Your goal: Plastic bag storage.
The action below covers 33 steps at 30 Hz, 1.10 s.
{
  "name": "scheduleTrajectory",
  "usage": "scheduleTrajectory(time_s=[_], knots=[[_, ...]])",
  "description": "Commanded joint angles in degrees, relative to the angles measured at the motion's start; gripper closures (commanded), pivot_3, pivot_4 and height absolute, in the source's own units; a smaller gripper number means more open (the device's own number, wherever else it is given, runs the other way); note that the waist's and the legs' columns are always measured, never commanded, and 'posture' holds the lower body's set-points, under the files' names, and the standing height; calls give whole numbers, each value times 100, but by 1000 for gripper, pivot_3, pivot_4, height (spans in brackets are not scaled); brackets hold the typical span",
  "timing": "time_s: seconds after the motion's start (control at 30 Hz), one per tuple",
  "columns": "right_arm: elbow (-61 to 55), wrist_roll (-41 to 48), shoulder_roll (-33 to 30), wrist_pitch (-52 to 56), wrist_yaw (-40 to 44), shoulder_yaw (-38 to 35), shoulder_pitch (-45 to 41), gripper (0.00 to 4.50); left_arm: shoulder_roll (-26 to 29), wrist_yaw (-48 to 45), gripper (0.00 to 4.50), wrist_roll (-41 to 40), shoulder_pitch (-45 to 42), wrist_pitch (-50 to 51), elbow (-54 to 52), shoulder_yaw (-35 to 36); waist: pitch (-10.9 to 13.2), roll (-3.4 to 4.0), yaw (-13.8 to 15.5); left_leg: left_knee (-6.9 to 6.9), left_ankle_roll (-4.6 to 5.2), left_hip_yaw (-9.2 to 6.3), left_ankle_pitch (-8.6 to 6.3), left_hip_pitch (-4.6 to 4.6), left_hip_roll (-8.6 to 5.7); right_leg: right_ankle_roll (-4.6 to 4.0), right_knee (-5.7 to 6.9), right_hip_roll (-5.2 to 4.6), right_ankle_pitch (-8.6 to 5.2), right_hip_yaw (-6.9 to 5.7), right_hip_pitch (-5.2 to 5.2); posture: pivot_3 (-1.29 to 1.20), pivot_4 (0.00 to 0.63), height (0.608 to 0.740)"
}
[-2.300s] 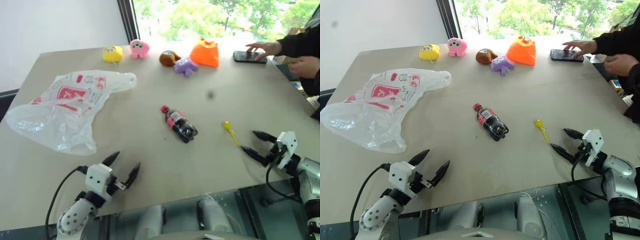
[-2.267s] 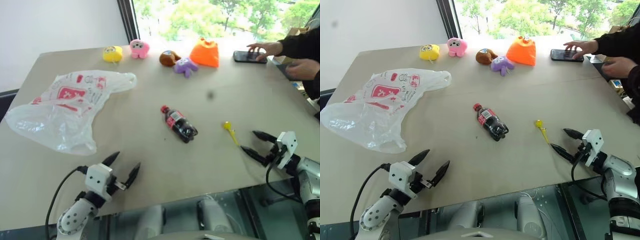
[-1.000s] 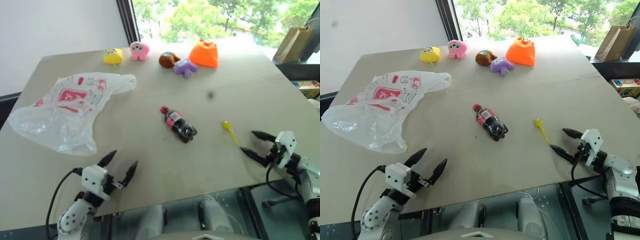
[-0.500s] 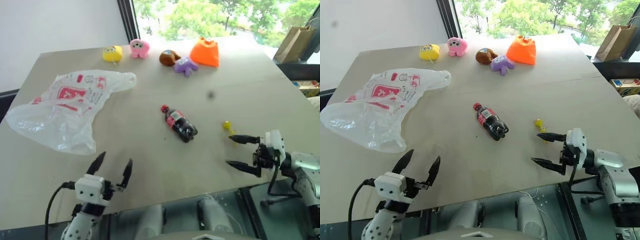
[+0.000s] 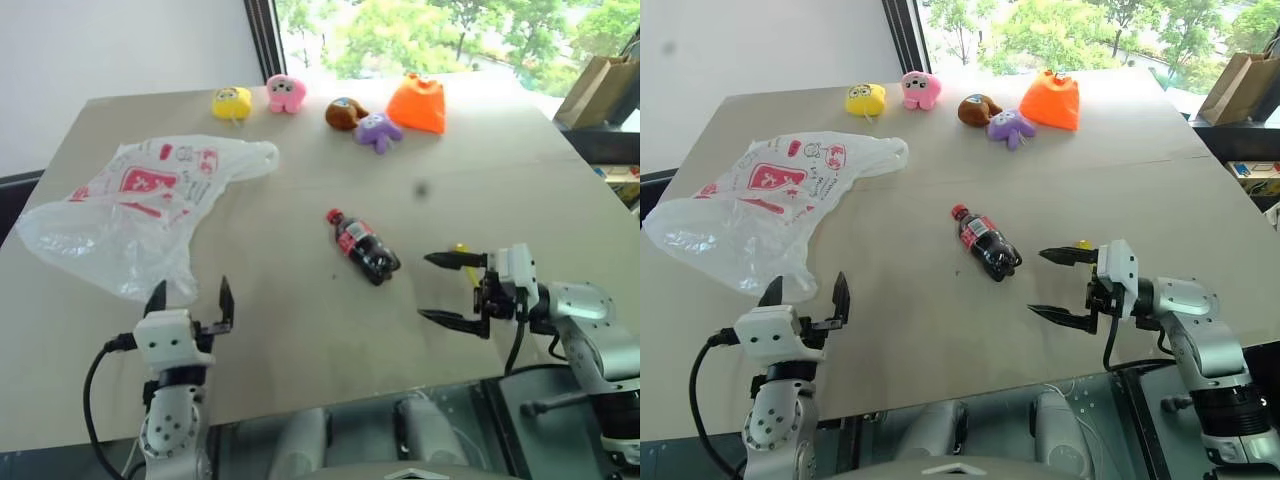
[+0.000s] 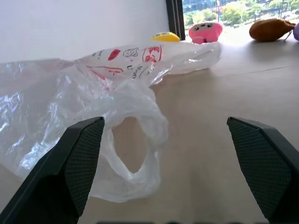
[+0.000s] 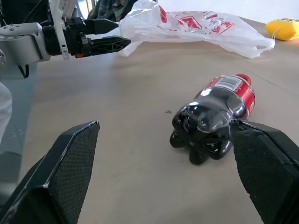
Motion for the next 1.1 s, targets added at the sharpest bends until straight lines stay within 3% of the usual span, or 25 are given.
scheduleTrajectory(time_s=[0.03, 0.2, 0.23, 0.37, 0.57, 0.77, 1.1], knots=[[-20, 30, 16, -173, 28, -79, -134, 0, -96, 102, 41, -316, -155, 313, -50, -4, 0, -1, 2, 0, 0, 0, 0, 0, 0, 0, 0, 0, 0, 0, 0, 0, 150, 740], [61, -6, 65, -259, -7, -64, -214, 0, -49, 127, 41, -436, -474, 448, 33, 29, 0, -1, 3, 0, 0, -4, 0, 1, 0, 0, 3, 0, 0, -3, 0, 0, 150, 740], [73, -9, 85, -271, -34, -68, -226, 0, -31, 155, 276, -454, -549, 445, 40, 70, 0, -1, 4, 1, 0, -3, 0, 1, 0, -1, 3, 0, 0, -3, 1, 0, 150, 740], [156, -103, 265, -126, -432, -65, -400, 0, -50, 217, 1617, -552, -621, 418, -68, 154, 0, 0, -4, 1, 0, -3, 0, 2, 0, -1, 4, 0, 1, -2, 0, 0, 150, 740], [-30, -931, 850, 822, -1921, 520, -919, 0, -56, 227, 4425, -547, -608, 416, -270, 7, 0, 0, -3, 1, -1, -6, 1, 3, 1, -2, 8, 1, 1, -2, 0, 0, 150, 740], [-315, -1353, 1218, 2502, -3019, 955, -1475, 0, 11, 219, 4425, -470, -633, 422, -284, -33, 0, 1, 11, 4, -2, -10, 1, -9, -6, -2, 9, -6, 1, -5, -7, 0, 150, 740], [-649, -1159, 1247, 4279, -3307, 1251, -1784, 0, 168, 242, 4425, -471, -687, 405, -160, 26, -1, 2, 8, 4, -1, -27, 1, -17, -7, -3, 8, -7, 1, -25, -9, 0, 150, 740]])
